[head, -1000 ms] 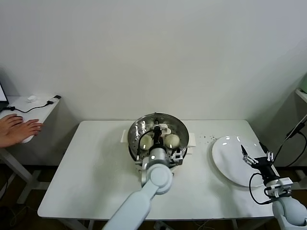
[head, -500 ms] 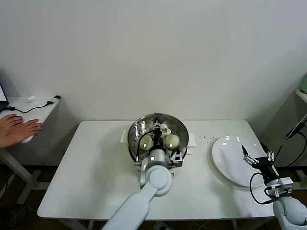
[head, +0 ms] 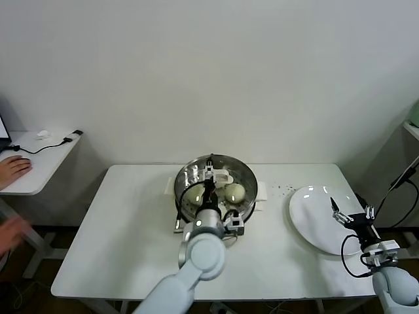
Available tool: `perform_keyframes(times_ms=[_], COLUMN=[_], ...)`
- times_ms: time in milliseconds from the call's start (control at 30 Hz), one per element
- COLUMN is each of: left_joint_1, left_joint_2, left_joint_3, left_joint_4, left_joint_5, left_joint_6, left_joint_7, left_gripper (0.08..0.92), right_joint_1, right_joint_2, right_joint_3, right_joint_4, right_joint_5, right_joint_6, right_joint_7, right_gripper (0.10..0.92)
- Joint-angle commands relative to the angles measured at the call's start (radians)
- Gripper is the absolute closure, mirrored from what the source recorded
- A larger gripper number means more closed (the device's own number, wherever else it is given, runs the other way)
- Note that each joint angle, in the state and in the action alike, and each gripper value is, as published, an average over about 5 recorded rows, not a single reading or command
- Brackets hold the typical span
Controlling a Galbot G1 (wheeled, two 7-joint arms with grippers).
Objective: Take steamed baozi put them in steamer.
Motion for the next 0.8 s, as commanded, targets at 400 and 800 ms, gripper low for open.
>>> perform_keyframes(times_ms=[400,800], left_joint_1=[0.247,0.554], left_joint_2=[0.225,0.167], left_joint_3=[-0.297,-0.802], left_joint_4=[-0.343,-0.292], left_joint_5=[-0.618,-1.391], left_joint_6=[-0.09,-0.525], left_joint_7=[-0.37,-0.433], left_gripper=[0.177,0.177], right_joint_1=[-0.018,-0.048], right_joint_2=[0.018,0.044], right_joint_3=[0.0,0.005], right_joint_4=[0.069,0.152], right_joint_5=[-0.12,-0.075], right_joint_6=[-0.098,-0.095], right_joint_7=[0.051,0.05], right_gripper=[0.203,0.203])
